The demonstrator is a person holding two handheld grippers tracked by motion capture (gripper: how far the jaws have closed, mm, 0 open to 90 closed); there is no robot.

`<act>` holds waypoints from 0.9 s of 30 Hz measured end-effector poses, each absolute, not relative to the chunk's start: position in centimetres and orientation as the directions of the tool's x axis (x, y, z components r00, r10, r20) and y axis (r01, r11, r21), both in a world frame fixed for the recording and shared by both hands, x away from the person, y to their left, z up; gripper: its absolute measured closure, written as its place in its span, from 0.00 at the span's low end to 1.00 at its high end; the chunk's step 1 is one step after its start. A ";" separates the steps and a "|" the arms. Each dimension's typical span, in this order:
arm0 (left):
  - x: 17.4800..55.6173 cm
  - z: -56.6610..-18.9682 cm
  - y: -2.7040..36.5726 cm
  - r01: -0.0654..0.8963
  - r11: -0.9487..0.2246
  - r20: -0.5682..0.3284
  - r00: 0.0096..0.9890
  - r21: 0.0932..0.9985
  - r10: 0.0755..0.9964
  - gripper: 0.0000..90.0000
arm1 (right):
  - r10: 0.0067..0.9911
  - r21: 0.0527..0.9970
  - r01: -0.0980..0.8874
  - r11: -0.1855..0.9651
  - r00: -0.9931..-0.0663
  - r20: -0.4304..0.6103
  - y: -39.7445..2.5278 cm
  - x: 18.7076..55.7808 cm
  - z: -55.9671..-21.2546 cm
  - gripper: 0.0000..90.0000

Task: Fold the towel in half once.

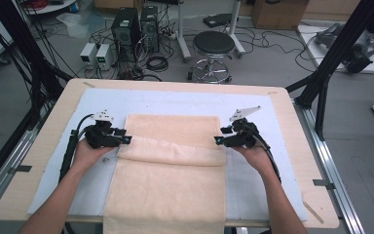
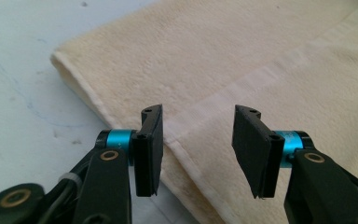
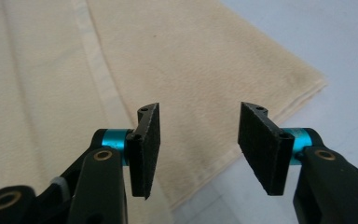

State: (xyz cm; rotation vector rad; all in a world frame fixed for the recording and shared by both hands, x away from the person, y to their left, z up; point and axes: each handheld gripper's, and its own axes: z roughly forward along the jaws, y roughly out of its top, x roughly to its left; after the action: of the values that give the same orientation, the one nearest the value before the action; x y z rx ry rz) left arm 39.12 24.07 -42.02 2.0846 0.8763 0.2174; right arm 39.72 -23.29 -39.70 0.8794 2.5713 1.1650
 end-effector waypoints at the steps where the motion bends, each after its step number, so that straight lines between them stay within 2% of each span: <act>1: 39.1 -42.1 23.9 0.510 -0.402 -0.157 0.745 0.760 0.648 0.58 | 0.577 0.733 0.437 0.520 -0.813 0.076 -23.2 39.3 -39.8 0.53; 6: 39.0 -42.4 23.0 0.483 -0.442 -0.106 0.757 0.756 0.645 0.53 | 0.554 0.712 0.438 0.548 -0.828 0.083 -22.6 38.1 -40.4 0.48; 12: 39.1 -42.9 22.9 0.506 -0.451 -0.115 0.749 0.735 0.653 0.58 | 0.532 0.692 0.417 0.589 -0.845 0.056 -21.7 37.5 -40.3 0.48; 14: 39.0 -42.9 22.7 0.502 -0.465 -0.105 0.753 0.729 0.649 0.65 | 0.535 0.682 0.415 0.602 -0.844 0.042 -21.6 37.4 -40.4 0.48; 18: 38.8 -42.9 22.3 0.491 -0.487 -0.078 0.758 0.722 0.647 0.71 | 0.548 0.699 0.411 0.585 -0.836 0.034 -22.0 37.0 -40.9 0.52; 22: 38.5 -43.1 22.7 0.485 -0.447 -0.118 0.766 0.752 0.633 0.87 | 0.562 0.700 0.441 0.562 -0.824 0.067 -22.9 36.4 -42.1 0.53; 25: 38.1 -43.1 23.3 0.492 -0.422 -0.142 0.762 0.762 0.632 0.91 | 0.553 0.686 0.447 0.574 -0.829 0.078 -23.0 36.0 -42.7 0.60; 27: 37.9 -42.8 23.5 0.480 -0.428 -0.136 0.771 0.766 0.622 0.93 | 0.540 0.686 0.437 0.582 -0.838 0.076 -22.8 35.8 -42.9 0.70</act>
State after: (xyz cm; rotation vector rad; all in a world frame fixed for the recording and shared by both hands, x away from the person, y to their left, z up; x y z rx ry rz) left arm 37.85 23.46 -42.82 2.1046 0.8207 0.2100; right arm 35.84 -22.79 -42.86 0.8286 2.6673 1.0972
